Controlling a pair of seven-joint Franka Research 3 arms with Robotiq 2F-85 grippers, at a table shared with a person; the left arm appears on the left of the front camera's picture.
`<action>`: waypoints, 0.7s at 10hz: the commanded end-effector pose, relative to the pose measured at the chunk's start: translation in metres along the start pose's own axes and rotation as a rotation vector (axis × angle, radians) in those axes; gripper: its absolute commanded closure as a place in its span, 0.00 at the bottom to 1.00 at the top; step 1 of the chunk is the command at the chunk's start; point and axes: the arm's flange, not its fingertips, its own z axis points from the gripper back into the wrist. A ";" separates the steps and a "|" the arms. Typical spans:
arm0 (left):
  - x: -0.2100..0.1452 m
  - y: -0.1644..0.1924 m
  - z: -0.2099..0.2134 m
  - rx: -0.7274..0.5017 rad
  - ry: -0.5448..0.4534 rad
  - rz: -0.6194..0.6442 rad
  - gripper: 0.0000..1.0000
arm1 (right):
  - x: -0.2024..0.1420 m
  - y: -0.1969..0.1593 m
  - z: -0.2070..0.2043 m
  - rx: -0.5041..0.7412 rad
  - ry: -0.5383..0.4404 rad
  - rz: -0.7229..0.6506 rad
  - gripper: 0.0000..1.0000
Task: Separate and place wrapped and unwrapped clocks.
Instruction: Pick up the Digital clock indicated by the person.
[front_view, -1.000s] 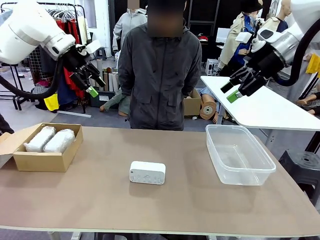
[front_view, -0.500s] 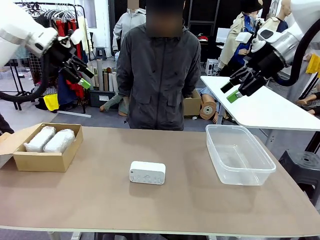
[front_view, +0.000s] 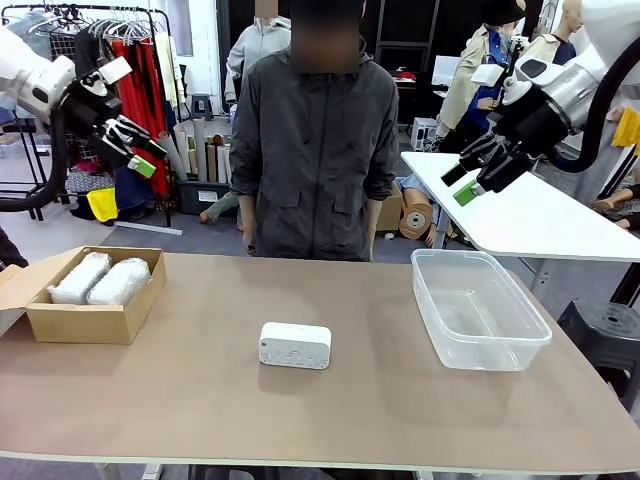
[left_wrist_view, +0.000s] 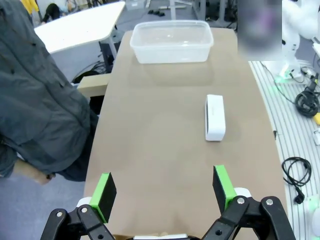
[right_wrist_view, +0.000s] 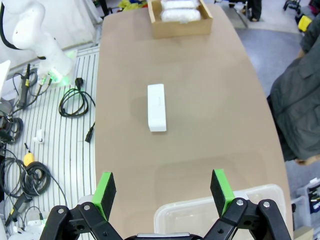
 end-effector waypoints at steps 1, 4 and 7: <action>-0.003 0.004 0.005 -0.011 -0.043 0.019 0.00 | 0.000 0.002 -0.002 -0.015 -0.009 0.003 0.00; 0.000 0.000 0.000 0.000 0.000 0.000 0.00 | 0.000 0.002 -0.002 -0.015 -0.009 0.003 0.00; 0.000 0.000 0.000 0.000 0.000 0.000 0.00 | 0.000 0.002 -0.002 -0.015 -0.009 0.003 0.00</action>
